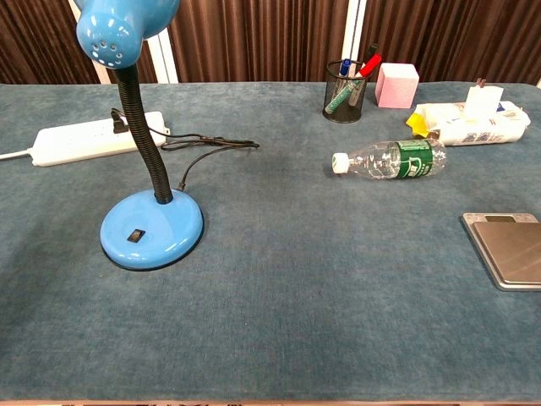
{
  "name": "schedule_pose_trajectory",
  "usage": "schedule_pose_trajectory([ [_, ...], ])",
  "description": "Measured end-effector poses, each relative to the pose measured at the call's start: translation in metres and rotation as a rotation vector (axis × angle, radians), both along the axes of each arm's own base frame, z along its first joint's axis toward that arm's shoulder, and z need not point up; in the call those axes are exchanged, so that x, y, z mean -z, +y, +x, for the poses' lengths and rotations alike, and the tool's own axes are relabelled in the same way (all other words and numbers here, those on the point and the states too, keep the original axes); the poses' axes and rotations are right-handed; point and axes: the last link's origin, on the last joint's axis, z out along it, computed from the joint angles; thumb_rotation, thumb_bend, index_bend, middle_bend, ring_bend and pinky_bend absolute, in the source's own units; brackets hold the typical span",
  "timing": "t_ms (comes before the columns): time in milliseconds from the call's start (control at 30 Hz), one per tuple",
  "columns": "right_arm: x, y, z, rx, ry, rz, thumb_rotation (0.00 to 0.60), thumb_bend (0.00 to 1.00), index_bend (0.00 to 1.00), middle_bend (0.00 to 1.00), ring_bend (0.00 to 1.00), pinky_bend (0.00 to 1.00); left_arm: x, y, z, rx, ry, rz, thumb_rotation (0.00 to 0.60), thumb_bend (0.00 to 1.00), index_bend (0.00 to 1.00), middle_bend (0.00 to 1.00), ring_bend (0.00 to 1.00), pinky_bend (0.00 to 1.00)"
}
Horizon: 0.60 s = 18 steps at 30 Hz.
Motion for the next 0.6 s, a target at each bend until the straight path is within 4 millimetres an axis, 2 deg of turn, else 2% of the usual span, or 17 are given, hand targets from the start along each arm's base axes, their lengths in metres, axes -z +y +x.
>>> schedule_pose_trajectory([
  [100, 0.0, 0.0, 0.0, 0.001, 0.0, -0.001, 0.6, 0.11, 0.01, 0.02, 0.04, 0.0, 0.014, 0.006, 0.007, 0.037, -0.001, -0.078, 0.6, 0.58, 0.11, 0.72, 0.78, 0.86],
  [200, 0.0, 0.0, 0.0, 0.006, -0.002, -0.003, 0.6, 0.11, 0.01, 0.02, 0.04, 0.0, 0.029, 0.012, 0.012, 0.055, 0.009, -0.157, 0.6, 0.62, 0.09, 0.73, 0.79, 0.87],
  [600, -0.002, -0.002, -0.003, 0.025, 0.004, -0.017, 0.6, 0.11, 0.01, 0.02, 0.04, 0.0, 0.118, 0.033, 0.026, 0.045, 0.106, -0.511, 0.6, 0.62, 0.06, 0.74, 0.81, 0.88],
])
